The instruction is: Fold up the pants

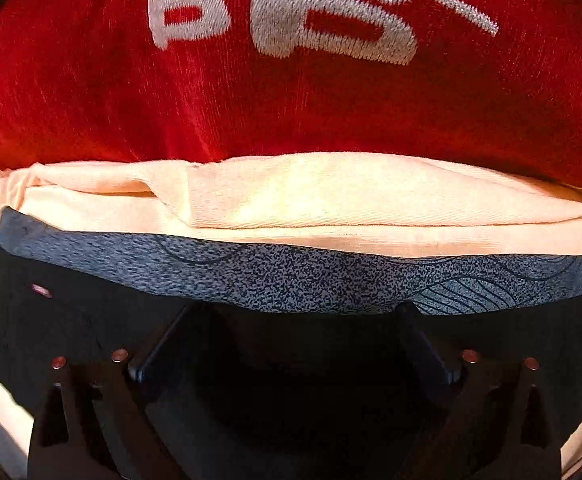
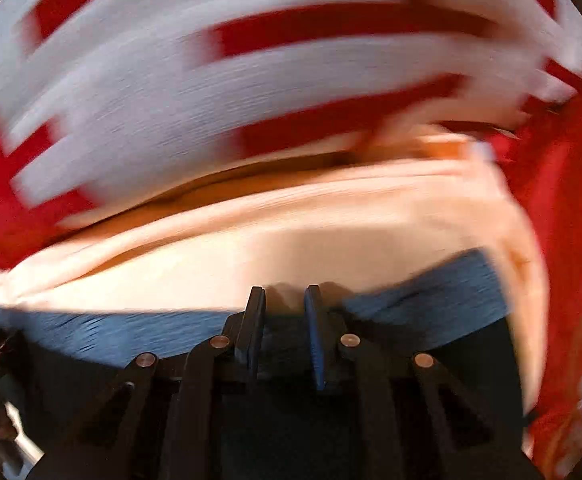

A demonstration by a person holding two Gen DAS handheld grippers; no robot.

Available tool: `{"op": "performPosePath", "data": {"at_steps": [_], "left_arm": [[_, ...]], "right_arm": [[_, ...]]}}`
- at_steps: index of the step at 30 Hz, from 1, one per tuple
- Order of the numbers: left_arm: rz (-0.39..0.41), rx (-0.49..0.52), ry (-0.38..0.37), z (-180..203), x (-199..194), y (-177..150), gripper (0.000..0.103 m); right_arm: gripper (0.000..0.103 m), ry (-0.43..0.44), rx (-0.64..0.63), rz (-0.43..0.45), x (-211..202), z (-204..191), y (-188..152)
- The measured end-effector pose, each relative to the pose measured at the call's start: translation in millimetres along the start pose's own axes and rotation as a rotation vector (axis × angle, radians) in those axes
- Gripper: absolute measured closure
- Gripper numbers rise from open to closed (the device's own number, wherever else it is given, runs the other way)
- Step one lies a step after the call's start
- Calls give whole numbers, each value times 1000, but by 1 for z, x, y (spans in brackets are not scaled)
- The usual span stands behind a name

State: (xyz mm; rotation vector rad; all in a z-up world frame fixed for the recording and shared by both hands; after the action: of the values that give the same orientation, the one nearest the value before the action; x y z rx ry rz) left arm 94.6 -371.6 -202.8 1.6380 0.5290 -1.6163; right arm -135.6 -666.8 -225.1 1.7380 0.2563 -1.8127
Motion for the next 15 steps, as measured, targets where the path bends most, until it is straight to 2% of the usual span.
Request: {"op": "performPosePath", "data": {"at_steps": [2,4,7,9,11,12,13,15], "left_arm": [[3,15,27,5,-11,0,2],[21,41,20,10,-26,-3,2],[26,77,12,19,-40,-16,2],[15,106,34,23,-39,-29,2],[-29,99,58,21,-24,-40,2],[-44,87,57,17,-20,-40,2],[-44,69,43,12,-17,-44,2],[-41,34,25,6,-18,-46,2]], "right_arm": [[79,-23,50,22,-11,20,5],[79,19,109,37,-30,38,0],[73,49,111,32,-49,45,-25],[71,31,79,18,-47,50,-43],[71,-15,68,-19,-31,56,-56],[71,-3,85,-22,-23,61,-60],[73,15,95,19,-23,65,-60],[76,-9,95,18,-24,66,-52]]}}
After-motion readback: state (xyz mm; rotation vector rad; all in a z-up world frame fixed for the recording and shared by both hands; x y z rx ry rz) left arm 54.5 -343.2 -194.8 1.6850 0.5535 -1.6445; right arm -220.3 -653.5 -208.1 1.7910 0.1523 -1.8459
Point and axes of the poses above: each gripper's, at about its wrist camera, not at the fingertips, and x roughly the way its jaws point, z to its right, y to its top, the point moved 1 cm from there along x, roughly the way its jaws point, and after that the axes turned 8 degrees about -y, right-handed, at the moved point
